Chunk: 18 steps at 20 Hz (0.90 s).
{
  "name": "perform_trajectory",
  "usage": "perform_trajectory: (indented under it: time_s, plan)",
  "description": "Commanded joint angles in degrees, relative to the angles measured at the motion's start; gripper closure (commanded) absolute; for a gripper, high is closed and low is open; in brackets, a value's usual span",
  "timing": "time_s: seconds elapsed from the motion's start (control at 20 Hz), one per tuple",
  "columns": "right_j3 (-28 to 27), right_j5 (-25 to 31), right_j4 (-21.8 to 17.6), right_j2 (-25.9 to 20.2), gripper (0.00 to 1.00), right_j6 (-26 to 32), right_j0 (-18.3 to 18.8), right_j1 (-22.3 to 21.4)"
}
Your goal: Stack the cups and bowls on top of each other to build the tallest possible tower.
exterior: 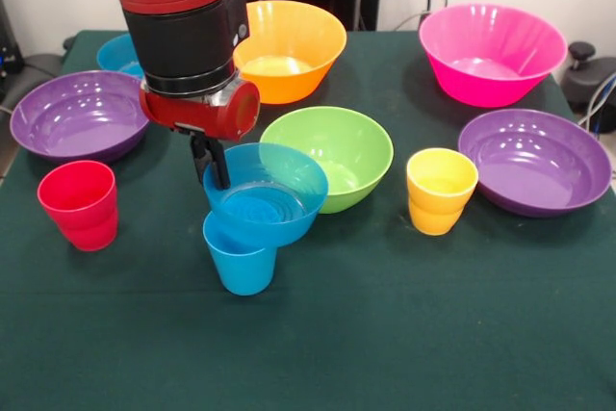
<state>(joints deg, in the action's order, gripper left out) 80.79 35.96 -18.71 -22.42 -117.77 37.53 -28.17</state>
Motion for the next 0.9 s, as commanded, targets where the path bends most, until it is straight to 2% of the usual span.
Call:
perform_trajectory:
  time_s: [0.05,0.9]
  plan:
    - [-1.9,5.5,-3.0,-2.8,1.0,10.6,-0.1,2.7]
    - [-3.1,6.8,-3.2,-3.6,1.0,12.0,0.7,2.9]
